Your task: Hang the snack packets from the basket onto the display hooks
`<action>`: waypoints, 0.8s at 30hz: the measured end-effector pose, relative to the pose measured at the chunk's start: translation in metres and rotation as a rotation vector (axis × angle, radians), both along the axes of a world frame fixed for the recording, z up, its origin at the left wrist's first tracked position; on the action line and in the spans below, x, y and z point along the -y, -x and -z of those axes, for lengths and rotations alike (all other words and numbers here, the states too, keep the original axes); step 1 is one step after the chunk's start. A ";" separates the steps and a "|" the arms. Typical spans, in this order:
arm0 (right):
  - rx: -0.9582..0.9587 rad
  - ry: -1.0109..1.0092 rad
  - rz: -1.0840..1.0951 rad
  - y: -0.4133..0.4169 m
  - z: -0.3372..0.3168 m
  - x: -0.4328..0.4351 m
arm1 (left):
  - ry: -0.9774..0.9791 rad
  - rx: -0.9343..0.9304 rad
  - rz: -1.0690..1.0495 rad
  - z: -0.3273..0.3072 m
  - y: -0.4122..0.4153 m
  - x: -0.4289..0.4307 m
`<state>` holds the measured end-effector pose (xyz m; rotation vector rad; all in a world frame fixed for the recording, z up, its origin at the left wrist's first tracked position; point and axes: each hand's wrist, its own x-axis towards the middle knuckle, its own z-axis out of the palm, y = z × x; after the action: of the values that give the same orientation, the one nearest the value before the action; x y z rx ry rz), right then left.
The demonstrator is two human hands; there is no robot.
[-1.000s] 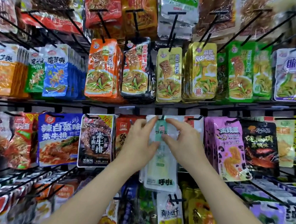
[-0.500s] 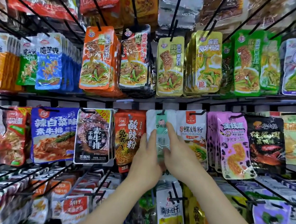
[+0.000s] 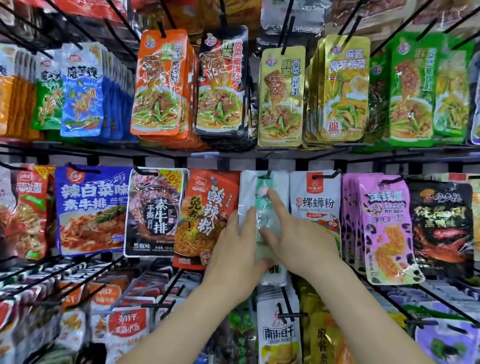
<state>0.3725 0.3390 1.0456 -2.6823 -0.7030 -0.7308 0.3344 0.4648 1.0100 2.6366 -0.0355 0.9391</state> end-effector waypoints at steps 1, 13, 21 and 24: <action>-0.001 -0.009 -0.008 0.000 0.001 0.002 | -0.017 0.015 -0.005 0.001 0.005 0.001; -0.069 -0.046 -0.092 0.015 0.012 0.023 | -0.409 0.072 -0.097 0.008 0.018 -0.007; -0.037 -0.408 -0.183 0.036 0.026 0.055 | -0.256 0.220 0.071 0.014 0.032 -0.016; -0.045 -0.547 -0.185 0.061 0.030 0.069 | -0.113 0.357 0.220 0.018 0.043 -0.013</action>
<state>0.3119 0.2704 1.0159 -2.1026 -0.6194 -0.6910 0.2915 0.4780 0.9918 2.4619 -0.4670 1.3459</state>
